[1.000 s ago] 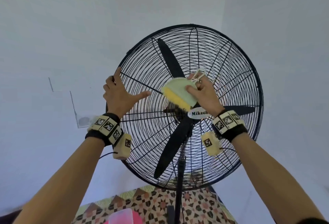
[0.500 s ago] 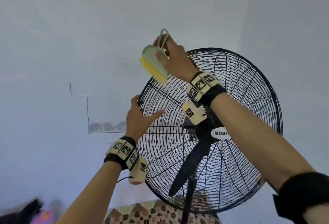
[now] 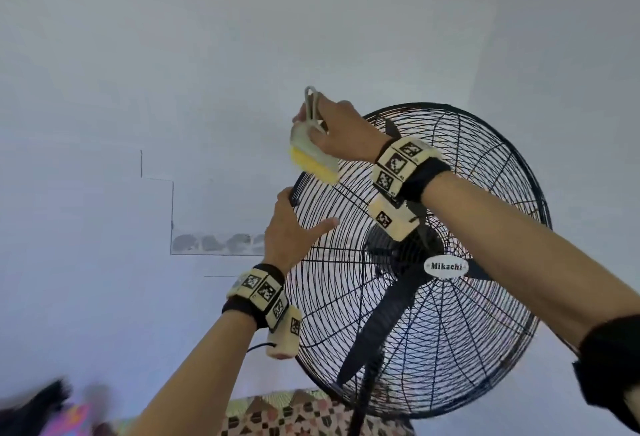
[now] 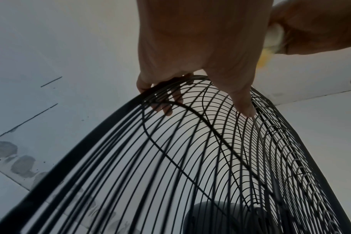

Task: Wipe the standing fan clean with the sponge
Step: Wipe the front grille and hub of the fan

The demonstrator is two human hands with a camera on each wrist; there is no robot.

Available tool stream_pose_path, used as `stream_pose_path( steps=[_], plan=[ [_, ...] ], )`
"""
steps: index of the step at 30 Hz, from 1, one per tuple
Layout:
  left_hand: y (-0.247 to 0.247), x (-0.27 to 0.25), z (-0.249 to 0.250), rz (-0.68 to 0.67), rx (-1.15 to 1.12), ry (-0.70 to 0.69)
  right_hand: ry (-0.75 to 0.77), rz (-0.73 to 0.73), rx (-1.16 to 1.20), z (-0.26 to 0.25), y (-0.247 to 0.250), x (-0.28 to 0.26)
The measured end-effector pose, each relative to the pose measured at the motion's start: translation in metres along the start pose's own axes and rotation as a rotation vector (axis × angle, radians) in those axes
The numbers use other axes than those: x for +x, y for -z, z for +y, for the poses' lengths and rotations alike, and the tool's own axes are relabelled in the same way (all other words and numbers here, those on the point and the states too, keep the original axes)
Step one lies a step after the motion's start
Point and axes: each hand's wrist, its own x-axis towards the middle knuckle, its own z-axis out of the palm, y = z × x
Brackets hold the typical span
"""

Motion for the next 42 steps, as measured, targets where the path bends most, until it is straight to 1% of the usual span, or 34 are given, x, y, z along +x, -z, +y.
stream_pose_path(
  steps=[2, 4, 6, 9, 12, 14, 15, 18, 20, 23, 25, 27, 28, 31, 36, 39, 42],
  plan=[
    [0.001, 0.000, 0.001, -0.007, -0.004, -0.001, 0.000, -0.060, -0.034, -0.002, -0.004, -0.003],
    [0.002, 0.000, 0.000, -0.010, -0.010, 0.000, -0.020, -0.079, -0.100, -0.010, 0.000, 0.000],
    [0.003, 0.000, 0.000, -0.010, -0.008, 0.005, -0.003, -0.045, -0.099, -0.017, 0.002, 0.003],
    [0.004, 0.001, -0.001, -0.026, 0.002, 0.020, 0.084, 0.020, -0.010, -0.018, -0.002, -0.006],
    [0.005, 0.002, -0.001, -0.038, 0.014, 0.031, 0.034, -0.008, -0.063, -0.010, 0.002, -0.016],
    [0.003, 0.001, -0.001, -0.023, 0.028, 0.025, 0.011, 0.028, -0.085, -0.005, 0.010, -0.019],
    [0.002, 0.001, -0.001, -0.017, 0.031, 0.019, 0.022, 0.050, -0.067, -0.005, 0.012, -0.022],
    [0.002, 0.001, 0.000, -0.016, 0.032, 0.022, 0.121, 0.095, 0.043, -0.003, 0.011, -0.037],
    [0.003, 0.001, -0.001, -0.020, 0.038, 0.026, 0.156, 0.071, 0.045, 0.003, 0.008, -0.050],
    [0.004, 0.001, -0.001, -0.023, 0.038, 0.023, 0.146, 0.069, -0.040, 0.010, 0.011, -0.063],
    [0.004, 0.002, -0.001, -0.025, 0.033, 0.030, 0.184, 0.117, -0.060, 0.011, 0.013, -0.071],
    [0.002, 0.004, 0.001, -0.029, 0.037, 0.038, 0.230, 0.168, 0.003, 0.013, 0.011, -0.081],
    [0.000, 0.006, 0.002, -0.020, 0.057, 0.040, 0.243, 0.169, 0.008, 0.016, 0.009, -0.086],
    [-0.007, 0.009, 0.012, 0.027, 0.156, 0.038, 0.224, 0.122, -0.076, 0.028, -0.002, -0.101],
    [-0.023, 0.003, 0.021, 0.086, 0.285, 0.017, 0.259, 0.164, -0.131, 0.037, -0.002, -0.108],
    [-0.027, 0.000, 0.016, 0.111, 0.293, 0.013, 0.296, 0.189, -0.065, 0.033, -0.001, -0.112],
    [-0.024, 0.000, 0.016, 0.100, 0.302, 0.031, 0.289, 0.127, -0.128, 0.039, -0.005, -0.118]
  ],
)
